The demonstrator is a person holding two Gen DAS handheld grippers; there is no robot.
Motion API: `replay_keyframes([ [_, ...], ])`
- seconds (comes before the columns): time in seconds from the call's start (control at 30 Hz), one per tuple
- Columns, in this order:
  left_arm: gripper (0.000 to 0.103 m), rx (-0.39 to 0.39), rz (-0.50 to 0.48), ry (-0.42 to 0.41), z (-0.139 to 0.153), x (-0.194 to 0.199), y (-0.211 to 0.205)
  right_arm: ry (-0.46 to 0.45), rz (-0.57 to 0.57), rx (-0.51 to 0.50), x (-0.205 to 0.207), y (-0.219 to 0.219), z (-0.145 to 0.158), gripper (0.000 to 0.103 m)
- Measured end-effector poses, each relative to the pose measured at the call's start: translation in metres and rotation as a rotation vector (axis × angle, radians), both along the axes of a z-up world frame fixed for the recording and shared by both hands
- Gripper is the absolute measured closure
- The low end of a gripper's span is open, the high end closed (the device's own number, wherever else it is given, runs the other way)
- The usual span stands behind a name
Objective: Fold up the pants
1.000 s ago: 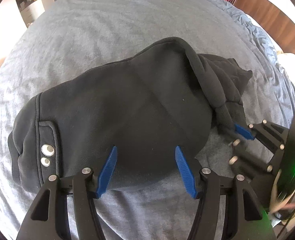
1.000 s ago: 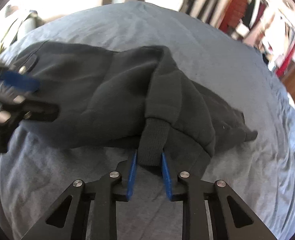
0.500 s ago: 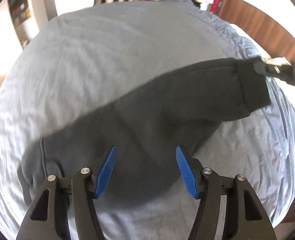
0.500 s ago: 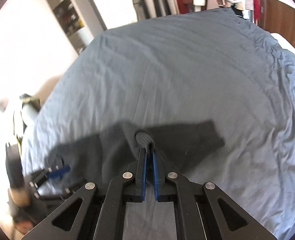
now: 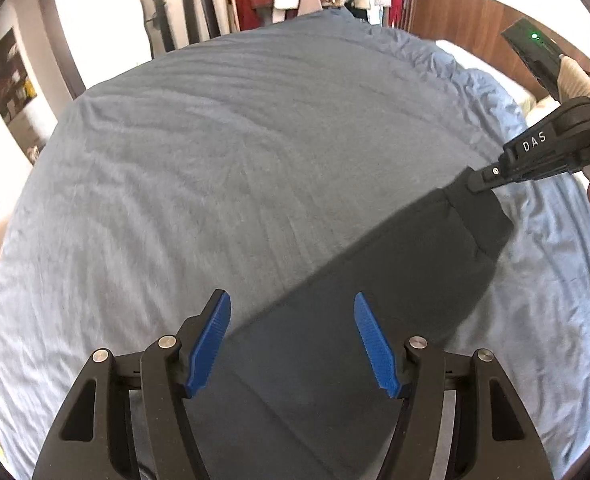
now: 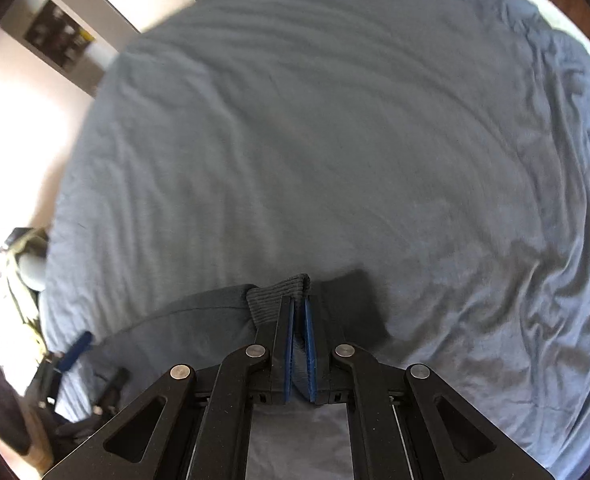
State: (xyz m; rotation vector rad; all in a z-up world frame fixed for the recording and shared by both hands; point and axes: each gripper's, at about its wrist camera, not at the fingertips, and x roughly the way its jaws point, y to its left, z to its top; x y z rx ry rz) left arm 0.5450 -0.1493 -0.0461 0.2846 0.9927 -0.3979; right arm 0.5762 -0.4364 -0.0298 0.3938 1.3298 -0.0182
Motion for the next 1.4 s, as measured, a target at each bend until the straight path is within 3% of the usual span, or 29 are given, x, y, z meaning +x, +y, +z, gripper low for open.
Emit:
replay_keyframes([
  [0.17, 0.039, 0.039, 0.002, 0.049, -0.026, 0.013, -0.009, 0.104, -0.044, 0.008, 0.010, -0.018, -0.047, 0.097],
  [0.43, 0.040, 0.028, 0.029, 0.136, -0.052, 0.028, -0.010, 0.140, -0.049, -0.018, 0.031, -0.022, -0.076, 0.097],
  [0.6, 0.039, 0.037, 0.027, 0.131, -0.050, 0.029, -0.012, 0.158, -0.066, -0.038, 0.035, -0.025, -0.088, 0.096],
  [0.67, 0.039, 0.049, 0.026, 0.129, -0.050, 0.028, -0.013, 0.129, -0.083, -0.100, 0.033, -0.031, -0.086, 0.095],
  [0.77, 0.040, 0.049, 0.025, 0.121, -0.046, 0.025, -0.014, 0.089, -0.093, -0.136, 0.026, -0.041, -0.075, 0.079],
  [0.8, 0.039, 0.044, 0.022, 0.114, -0.044, 0.023, -0.015, 0.072, -0.087, -0.139, 0.021, -0.042, -0.069, 0.079],
  [0.9, 0.039, 0.042, 0.014, 0.078, -0.035, 0.013, -0.017, 0.022, -0.028, -0.103, -0.002, -0.035, -0.049, 0.077],
  [1.07, 0.034, 0.003, -0.036, -0.007, -0.021, -0.008, -0.026, -0.114, -0.058, 0.016, -0.054, -0.039, -0.029, 0.074],
  [1.13, 0.032, -0.014, -0.059, -0.039, -0.017, -0.016, -0.033, -0.158, -0.092, 0.062, -0.060, -0.038, -0.032, 0.074],
  [1.4, 0.032, -0.025, -0.101, -0.011, -0.027, -0.023, -0.059, -0.221, -0.343, 0.336, -0.098, -0.053, -0.073, 0.074],
])
